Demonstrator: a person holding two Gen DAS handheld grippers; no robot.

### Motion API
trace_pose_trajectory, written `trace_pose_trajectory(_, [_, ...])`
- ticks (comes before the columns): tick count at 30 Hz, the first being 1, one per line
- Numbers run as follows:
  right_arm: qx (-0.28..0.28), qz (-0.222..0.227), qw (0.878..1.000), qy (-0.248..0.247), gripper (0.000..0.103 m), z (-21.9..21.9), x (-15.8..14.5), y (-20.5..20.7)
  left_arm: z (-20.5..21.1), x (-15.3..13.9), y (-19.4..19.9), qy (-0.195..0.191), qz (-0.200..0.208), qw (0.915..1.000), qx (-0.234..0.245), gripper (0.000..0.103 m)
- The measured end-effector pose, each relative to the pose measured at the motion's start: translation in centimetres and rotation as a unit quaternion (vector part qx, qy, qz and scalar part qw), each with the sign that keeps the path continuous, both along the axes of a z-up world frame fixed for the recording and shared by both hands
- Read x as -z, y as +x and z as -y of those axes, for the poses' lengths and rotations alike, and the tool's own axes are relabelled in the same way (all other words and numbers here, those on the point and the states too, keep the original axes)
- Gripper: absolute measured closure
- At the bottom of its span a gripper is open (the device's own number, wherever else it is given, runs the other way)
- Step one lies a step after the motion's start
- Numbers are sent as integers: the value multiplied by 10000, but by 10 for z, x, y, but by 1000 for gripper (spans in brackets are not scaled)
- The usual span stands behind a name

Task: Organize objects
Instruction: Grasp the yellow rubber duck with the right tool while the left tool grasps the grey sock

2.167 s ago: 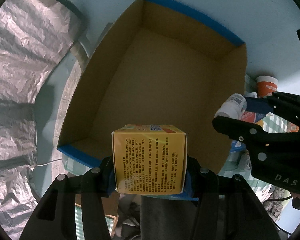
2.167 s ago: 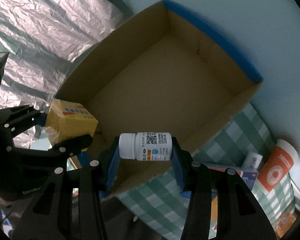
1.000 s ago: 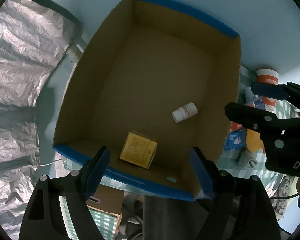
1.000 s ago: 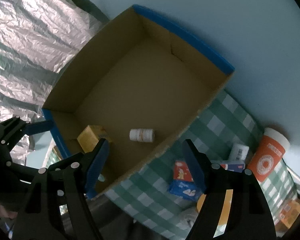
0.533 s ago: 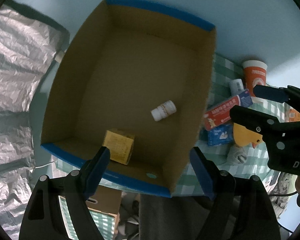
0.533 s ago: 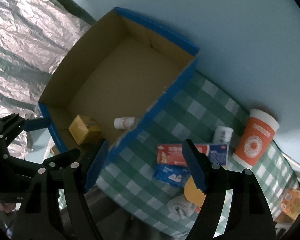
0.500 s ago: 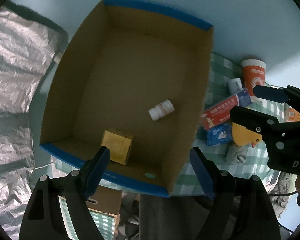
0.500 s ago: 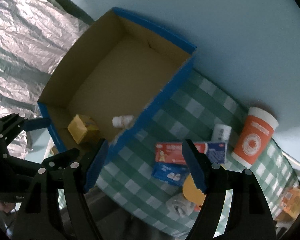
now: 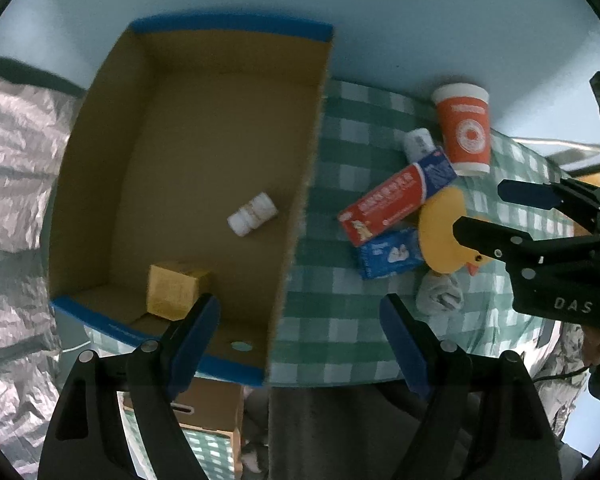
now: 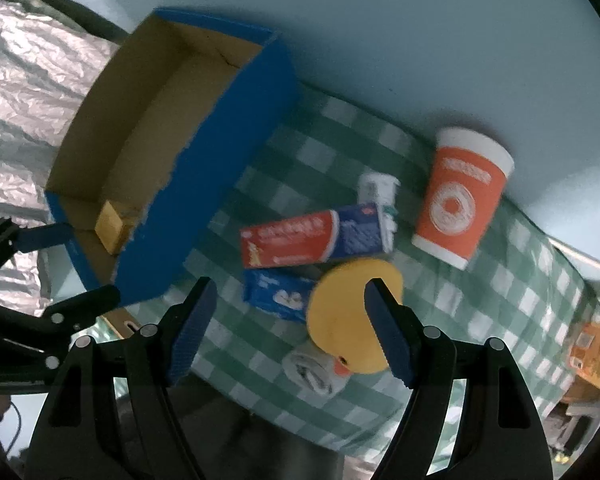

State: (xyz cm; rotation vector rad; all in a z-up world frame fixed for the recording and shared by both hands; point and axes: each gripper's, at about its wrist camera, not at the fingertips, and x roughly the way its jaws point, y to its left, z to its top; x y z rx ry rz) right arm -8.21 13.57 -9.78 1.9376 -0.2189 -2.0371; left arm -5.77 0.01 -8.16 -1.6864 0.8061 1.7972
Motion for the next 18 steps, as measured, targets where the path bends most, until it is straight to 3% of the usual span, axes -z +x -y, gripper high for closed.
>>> trace_pose_trajectory(18, [230, 428, 9988, 101, 25, -53, 47, 34, -40, 25, 51, -137, 133, 9998, 40, 15])
